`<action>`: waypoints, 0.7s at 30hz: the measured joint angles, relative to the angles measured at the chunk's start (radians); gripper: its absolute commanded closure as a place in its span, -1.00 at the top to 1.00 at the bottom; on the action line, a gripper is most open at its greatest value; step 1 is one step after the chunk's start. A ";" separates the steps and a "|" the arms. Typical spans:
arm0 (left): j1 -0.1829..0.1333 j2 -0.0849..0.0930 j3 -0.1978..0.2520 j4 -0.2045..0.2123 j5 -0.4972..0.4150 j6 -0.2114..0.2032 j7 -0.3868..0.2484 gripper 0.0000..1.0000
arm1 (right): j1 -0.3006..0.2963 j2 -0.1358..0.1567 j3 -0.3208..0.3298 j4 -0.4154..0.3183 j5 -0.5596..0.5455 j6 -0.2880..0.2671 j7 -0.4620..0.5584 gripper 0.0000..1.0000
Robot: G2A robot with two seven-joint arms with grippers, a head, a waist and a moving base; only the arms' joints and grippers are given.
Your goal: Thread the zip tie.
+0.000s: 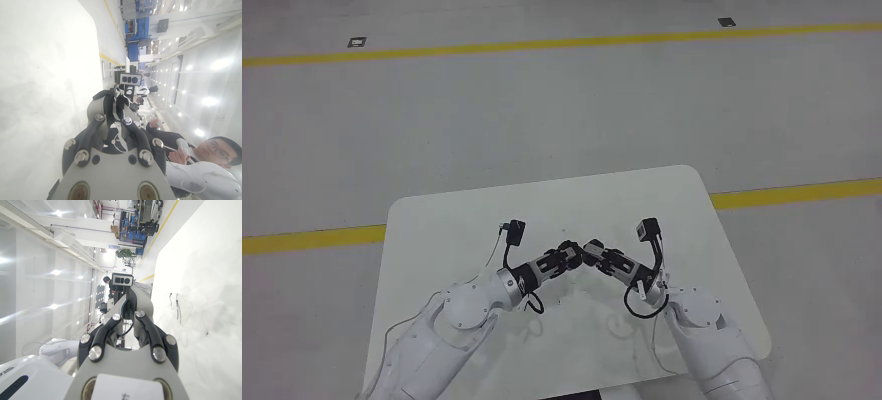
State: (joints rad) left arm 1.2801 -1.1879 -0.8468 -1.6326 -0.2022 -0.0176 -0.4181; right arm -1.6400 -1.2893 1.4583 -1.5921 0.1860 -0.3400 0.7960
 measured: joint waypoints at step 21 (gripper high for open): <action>-0.001 -0.003 0.007 0.004 0.002 0.001 0.002 -1.00 | -0.006 -0.010 0.013 -0.003 -0.009 0.000 0.023 -1.00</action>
State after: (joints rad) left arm 1.2789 -1.1909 -0.8400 -1.6284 -0.1999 -0.0169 -0.4159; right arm -1.6458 -1.2994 1.4711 -1.5948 0.1771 -0.3400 0.8186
